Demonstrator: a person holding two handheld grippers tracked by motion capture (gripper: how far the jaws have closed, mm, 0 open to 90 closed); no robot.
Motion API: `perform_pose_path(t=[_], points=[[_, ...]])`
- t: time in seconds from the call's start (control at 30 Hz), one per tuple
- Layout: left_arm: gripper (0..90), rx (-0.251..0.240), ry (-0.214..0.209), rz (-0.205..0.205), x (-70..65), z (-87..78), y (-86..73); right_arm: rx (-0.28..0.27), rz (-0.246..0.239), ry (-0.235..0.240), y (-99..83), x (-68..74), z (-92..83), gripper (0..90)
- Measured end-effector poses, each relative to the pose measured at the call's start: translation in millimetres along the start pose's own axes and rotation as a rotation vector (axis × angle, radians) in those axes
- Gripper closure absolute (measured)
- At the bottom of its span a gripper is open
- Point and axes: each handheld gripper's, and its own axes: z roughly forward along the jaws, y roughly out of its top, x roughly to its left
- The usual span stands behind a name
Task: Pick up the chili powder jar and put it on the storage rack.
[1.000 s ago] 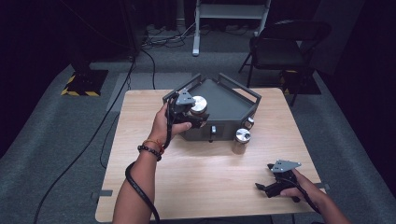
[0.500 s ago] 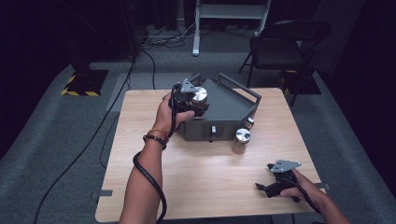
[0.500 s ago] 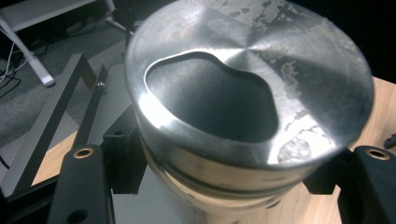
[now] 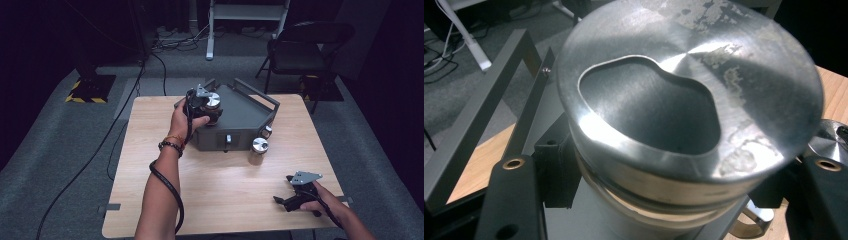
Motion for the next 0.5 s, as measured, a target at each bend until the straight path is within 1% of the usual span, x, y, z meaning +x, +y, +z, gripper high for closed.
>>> perform_pose_path(t=[0.27, 0.37, 0.47, 0.5], points=[[31.1, 0.013, -0.003, 0.000, 0.1, 7.6, -1.5, 0.000, 0.000, 0.000, 0.0, 0.0, 0.0, 0.0], [31.1, 0.032, -0.001, 0.008, -1.0, 11.1, 0.8, 0.000, 0.000, 0.000, 0.0, 0.0, 0.0, 0.0], [31.1, 0.032, -0.007, 0.003, 0.8, 13.7, -0.3, 0.000, 0.000, 0.001, 0.0, 0.0, 0.0, 0.0], [31.1, 0.035, -0.006, 0.006, 0.8, 14.9, -0.3, 0.000, 0.000, 0.001, 0.0, -0.1, 0.0, 0.0]])
